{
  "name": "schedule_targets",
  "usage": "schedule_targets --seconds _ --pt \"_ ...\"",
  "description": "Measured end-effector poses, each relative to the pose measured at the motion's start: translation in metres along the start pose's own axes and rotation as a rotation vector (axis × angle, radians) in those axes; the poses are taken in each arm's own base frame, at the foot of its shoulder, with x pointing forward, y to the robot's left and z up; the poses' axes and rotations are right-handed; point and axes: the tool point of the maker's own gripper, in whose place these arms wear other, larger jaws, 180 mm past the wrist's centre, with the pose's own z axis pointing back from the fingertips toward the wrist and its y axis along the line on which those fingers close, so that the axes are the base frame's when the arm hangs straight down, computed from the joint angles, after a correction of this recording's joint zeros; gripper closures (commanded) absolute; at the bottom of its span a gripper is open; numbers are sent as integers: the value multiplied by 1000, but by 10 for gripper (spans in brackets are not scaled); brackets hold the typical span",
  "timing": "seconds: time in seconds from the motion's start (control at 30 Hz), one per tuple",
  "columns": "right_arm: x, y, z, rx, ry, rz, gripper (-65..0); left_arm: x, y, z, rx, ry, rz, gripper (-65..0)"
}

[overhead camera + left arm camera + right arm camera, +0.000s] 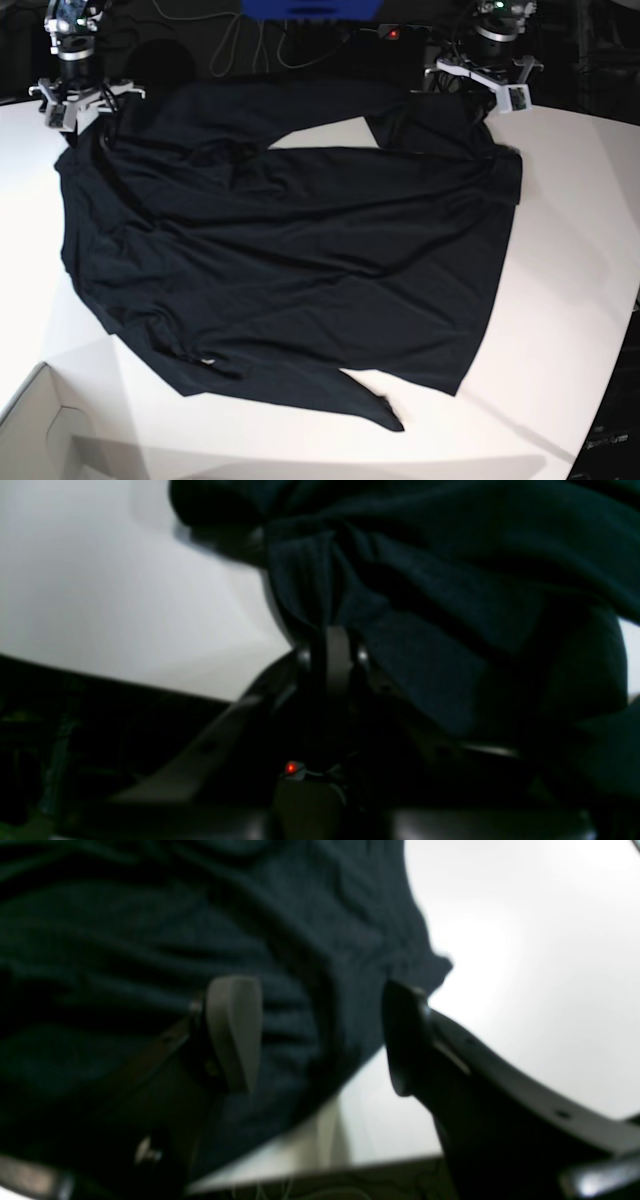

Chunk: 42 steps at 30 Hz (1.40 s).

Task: Layout the t-shirt on the table in an organized manner, then fold the t-shirt properly
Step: 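Grasp the collar-end corners with both grippers and lift them, then stretch the shirt between both grippers and drag it across the table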

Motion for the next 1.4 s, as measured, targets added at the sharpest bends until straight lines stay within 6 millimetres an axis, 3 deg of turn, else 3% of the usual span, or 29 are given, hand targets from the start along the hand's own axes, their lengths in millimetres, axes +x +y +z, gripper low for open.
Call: schedule_targets --seconds 0.13,0.23,0.43,0.8,0.9,1.13,1.4 --pt "-9 -1 -1 -1 15 -16 -385 33 2 8 4 -87 -7 -1" --pt "-22 0 0 -2 50 -30 -385 43 -2 14 -5 -114 -11 -1" --pt "-34 0 3 -2 80 -39 -385 42 -3 23 -9 -104 -13 -1" --pt "-39 4 4 -5 68 -71 -371 37 35 33 88 -90 -36 -1" --pt "-42 4 4 -9 56 -90 -290 26 36 32 92 -52 -31 -1" --pt "-40 3 3 -11 51 -95 0 26 37 37 92 -56 -36 -1" --pt "-32 1 3 -14 59 -99 0 38 43 44 109 -81 -47 -1"
